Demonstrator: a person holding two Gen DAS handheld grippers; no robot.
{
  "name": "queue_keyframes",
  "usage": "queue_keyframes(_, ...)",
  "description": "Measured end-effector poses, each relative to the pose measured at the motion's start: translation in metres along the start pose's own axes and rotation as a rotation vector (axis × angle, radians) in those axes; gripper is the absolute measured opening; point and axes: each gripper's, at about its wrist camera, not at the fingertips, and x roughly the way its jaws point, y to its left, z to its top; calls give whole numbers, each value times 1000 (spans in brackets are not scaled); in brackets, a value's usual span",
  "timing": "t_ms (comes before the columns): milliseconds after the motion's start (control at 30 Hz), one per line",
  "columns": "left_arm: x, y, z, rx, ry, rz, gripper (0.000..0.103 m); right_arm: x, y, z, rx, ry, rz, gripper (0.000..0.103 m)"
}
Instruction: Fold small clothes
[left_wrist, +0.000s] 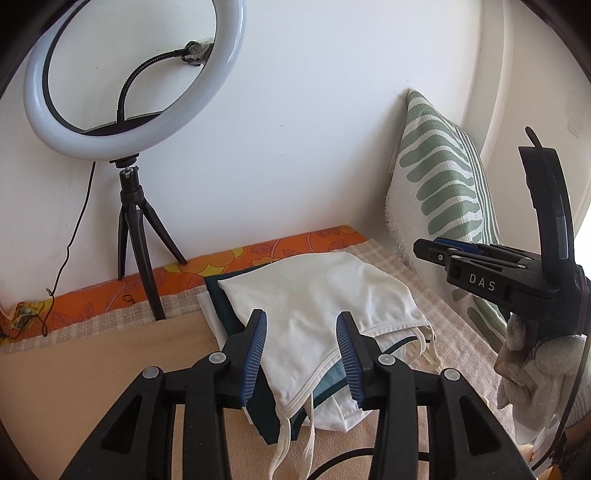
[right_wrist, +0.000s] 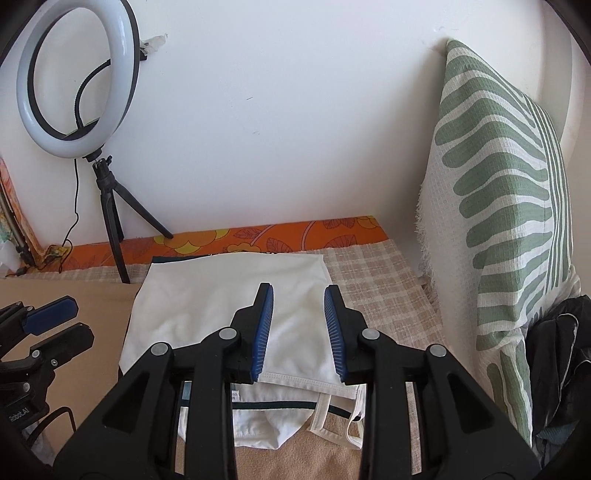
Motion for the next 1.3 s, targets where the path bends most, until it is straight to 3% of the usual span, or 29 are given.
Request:
queue_keyframes(367,-73,-15,-19,35,-40,-34,53,-66,15,-22,27,-53,35,30)
queue_keyframes(533,-114,-20,-43,49,-75,-45,71,-98,37,-48,26,-75,63,30)
queue_keyframes(800,-150,-31,-83,73,-71,-44,82,-142,60,-97,49,-86,93,34)
queue_keyframes(867,-158,-34,-91,83,-84,-33,85,-151,65,-108,45,-94,89,38)
queue_keyframes(933,-164,-37,-98,93,-90,-25,87,-158,66,-116,47,-103,90,49)
queue_keyframes(1067,-176,-38,-111,70,-97,-10,93,-168,74,-128,35,-110,81,55)
queue_keyframes(1133,-180,-39,-116,62,-99,-3,94,-174,78,-133,23,-121,74,68)
queue_keyframes(1300,-188,-44,-122,66,-100,24,101,-185,87,-142,17,-141,97,86)
